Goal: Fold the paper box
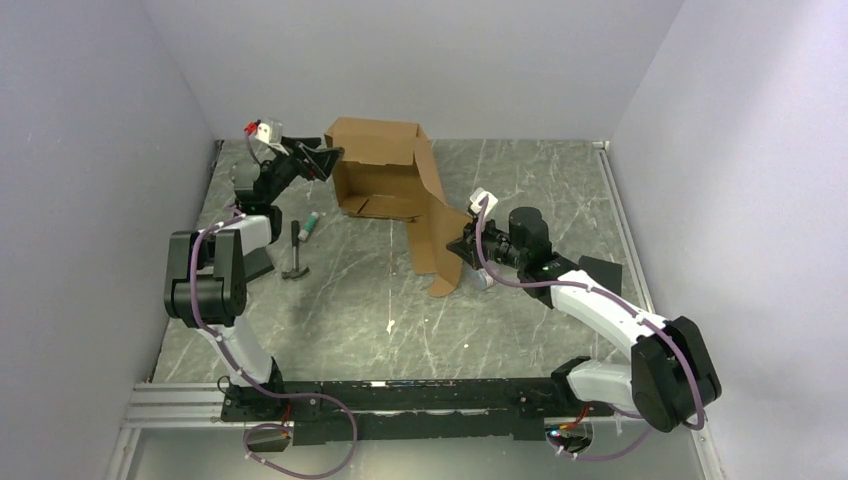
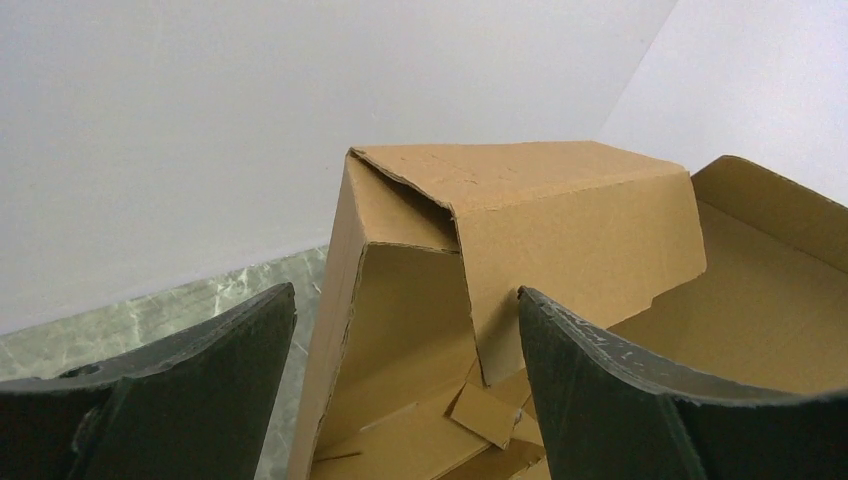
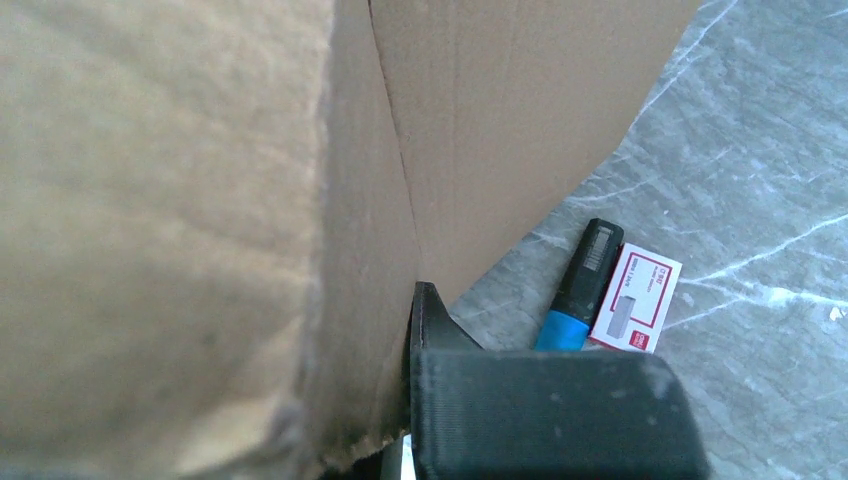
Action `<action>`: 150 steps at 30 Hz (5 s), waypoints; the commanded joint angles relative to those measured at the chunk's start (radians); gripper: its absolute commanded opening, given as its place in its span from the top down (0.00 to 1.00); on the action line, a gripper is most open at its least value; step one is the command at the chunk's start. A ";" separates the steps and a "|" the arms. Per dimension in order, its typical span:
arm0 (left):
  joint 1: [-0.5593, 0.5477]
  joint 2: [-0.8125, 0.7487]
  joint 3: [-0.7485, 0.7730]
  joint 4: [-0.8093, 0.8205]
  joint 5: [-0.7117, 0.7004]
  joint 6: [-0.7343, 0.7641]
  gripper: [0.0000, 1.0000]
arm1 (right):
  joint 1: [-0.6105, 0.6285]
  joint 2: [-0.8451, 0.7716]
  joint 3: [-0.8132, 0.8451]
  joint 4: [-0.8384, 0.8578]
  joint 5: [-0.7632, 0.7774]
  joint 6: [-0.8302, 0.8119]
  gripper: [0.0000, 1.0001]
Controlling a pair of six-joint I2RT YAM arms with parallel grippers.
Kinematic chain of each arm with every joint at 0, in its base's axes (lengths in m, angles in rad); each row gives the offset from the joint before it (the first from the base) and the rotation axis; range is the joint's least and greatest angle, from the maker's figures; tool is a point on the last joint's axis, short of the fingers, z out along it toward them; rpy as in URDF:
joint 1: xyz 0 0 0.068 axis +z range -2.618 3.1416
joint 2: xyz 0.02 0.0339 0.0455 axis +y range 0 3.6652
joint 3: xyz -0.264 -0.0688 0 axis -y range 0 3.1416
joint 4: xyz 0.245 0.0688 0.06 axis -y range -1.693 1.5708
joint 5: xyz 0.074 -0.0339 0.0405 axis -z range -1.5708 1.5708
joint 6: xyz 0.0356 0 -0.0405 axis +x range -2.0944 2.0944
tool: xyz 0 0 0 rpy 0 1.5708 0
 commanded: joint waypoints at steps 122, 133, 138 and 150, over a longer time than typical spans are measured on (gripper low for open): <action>-0.043 0.515 0.430 0.046 -0.021 0.148 0.26 | -0.046 0.075 0.243 -0.382 -0.201 -0.159 0.94; -0.080 0.686 0.665 -0.006 -0.021 0.129 0.39 | -0.046 0.091 0.250 -0.387 -0.215 -0.157 0.94; -0.081 0.706 0.684 0.025 0.003 0.103 0.69 | -0.046 0.102 0.253 -0.390 -0.213 -0.157 0.94; -0.071 0.343 0.202 0.208 -0.050 0.122 1.00 | -0.131 -0.006 0.266 -0.461 -0.205 -0.198 0.95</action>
